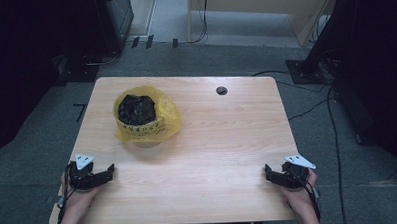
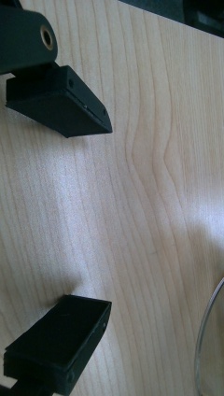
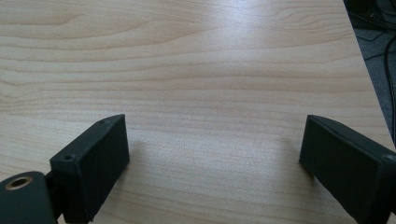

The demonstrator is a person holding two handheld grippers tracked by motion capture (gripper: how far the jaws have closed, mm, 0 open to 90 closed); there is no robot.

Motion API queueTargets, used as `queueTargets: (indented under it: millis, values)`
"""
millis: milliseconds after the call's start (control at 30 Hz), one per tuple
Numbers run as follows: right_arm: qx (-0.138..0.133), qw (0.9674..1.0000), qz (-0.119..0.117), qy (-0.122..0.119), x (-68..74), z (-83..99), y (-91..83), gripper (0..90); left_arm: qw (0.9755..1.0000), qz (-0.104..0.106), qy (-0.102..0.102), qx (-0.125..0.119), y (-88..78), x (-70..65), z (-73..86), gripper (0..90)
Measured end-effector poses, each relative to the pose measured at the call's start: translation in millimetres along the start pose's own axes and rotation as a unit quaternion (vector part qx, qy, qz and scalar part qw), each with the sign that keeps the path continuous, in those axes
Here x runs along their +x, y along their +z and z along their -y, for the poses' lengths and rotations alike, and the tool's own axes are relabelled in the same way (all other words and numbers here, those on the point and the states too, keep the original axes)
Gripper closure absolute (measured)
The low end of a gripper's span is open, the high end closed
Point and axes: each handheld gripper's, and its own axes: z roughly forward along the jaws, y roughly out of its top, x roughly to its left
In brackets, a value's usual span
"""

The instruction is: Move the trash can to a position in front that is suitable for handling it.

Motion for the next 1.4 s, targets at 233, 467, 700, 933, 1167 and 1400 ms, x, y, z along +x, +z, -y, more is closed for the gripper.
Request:
queueTargets:
  millis: [233, 467, 700, 933, 1167, 1400]
  values:
    - [-0.002, 0.9996, 0.011, 0.025, -3.3, -4.3, -2.1, 24.9, 0.9933, 0.03, -0.109, -0.026, -4.3, 15.3, -14.7, 24.7]
    - [-0.041, 0.9975, 0.009, 0.057, -1.4, -19.1, -0.8, 30.7, 0.9886, 0.021, -0.134, -0.065, 4.5, 13.2, -46.1, 43.1]
    - [-0.093, 0.9955, -0.013, 0.013, 24.7, -29.9, 8.2, 27.7, 0.9842, 0.025, -0.157, -0.078, 24.4, 21.6, -77.4, 65.6]
    - [-0.109, 0.9929, -0.046, -0.012, 54.6, -52.6, 17.8, 33.3, 0.9824, 0.056, -0.147, -0.1, 49.5, 16.9, -109.4, 70.8]
    - [-0.131, 0.989, -0.066, -0.018, 96.0, -85.8, 24.1, 34.1, 0.9858, 0.084, -0.109, -0.097, 58.2, -5.4, -126.5, 77.6]
    - [-0.138, 0.985, -0.093, -0.048, 143.0, -107.5, 36.6, 36.2, 0.9856, 0.1, -0.095, -0.096, 58.4, -20.9, -136.7, 77.7]
